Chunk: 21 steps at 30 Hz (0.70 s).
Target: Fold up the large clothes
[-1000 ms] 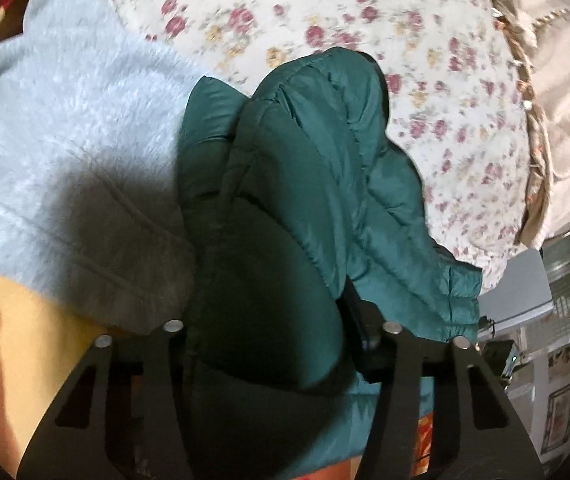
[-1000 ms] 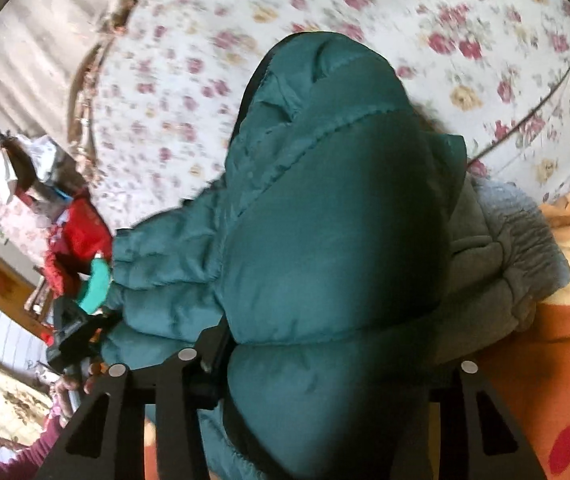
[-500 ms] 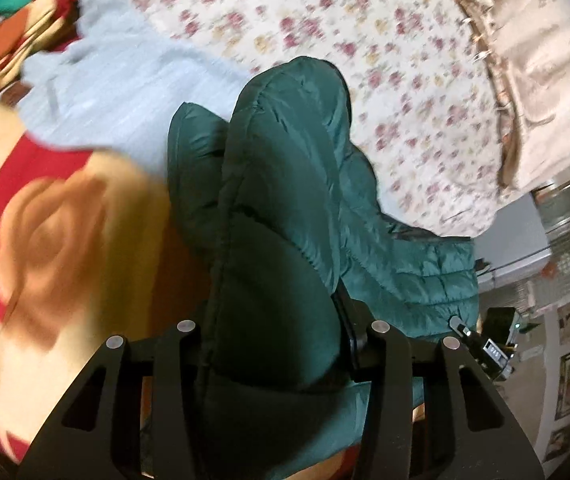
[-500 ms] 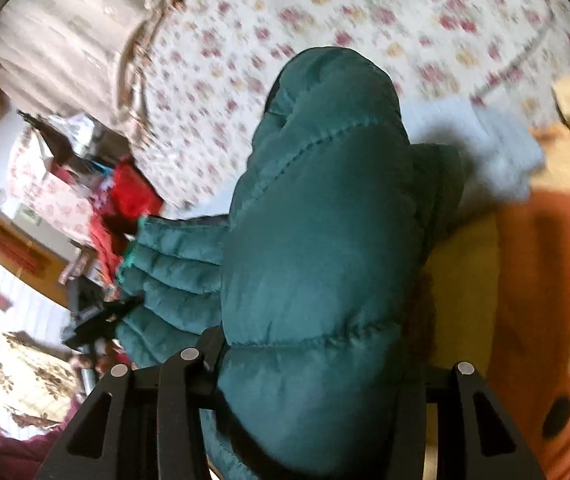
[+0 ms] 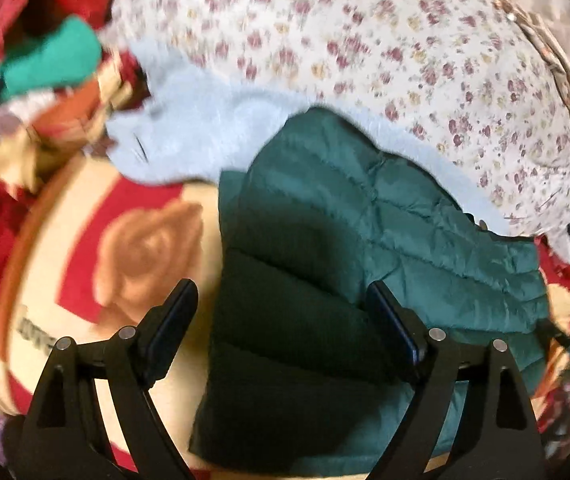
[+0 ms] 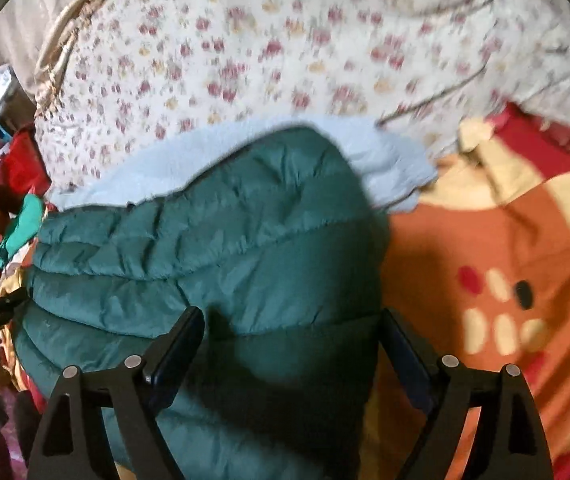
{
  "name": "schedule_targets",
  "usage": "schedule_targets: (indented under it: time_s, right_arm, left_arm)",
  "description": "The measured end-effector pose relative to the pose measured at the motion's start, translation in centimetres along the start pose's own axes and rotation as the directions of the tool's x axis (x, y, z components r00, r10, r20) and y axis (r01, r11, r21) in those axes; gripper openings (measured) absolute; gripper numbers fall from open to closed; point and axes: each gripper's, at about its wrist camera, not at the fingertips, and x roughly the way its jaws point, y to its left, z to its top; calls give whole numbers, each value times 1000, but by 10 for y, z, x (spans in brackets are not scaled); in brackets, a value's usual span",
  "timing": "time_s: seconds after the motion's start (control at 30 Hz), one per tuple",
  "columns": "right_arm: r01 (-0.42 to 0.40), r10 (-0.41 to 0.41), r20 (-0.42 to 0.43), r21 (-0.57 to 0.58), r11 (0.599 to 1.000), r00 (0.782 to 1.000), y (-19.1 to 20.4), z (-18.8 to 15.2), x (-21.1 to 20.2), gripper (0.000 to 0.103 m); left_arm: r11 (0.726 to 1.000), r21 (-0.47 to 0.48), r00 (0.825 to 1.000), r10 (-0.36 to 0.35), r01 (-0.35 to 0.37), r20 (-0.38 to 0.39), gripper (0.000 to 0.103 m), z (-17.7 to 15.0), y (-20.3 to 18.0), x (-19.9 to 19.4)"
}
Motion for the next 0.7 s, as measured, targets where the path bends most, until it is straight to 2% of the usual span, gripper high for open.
schedule_targets:
  time_s: [0.17,0.4,0.7]
  right_arm:
    - [-42,40,50,31,999,998,16,-4,-26,87]
    - [-83,83,70,-2,997,994,53,-24,-38,87]
    - [-45,49,95,-43,998,994,98,-43,-33,91]
  left_arm:
    - [997,52,997,44,-48,70,86,-7,-17,-21]
    - [989,118,990,72,-86,119,86,-22,-48,-37]
    - [978,178,981,81,-113,179,86,-40,-73,-53]
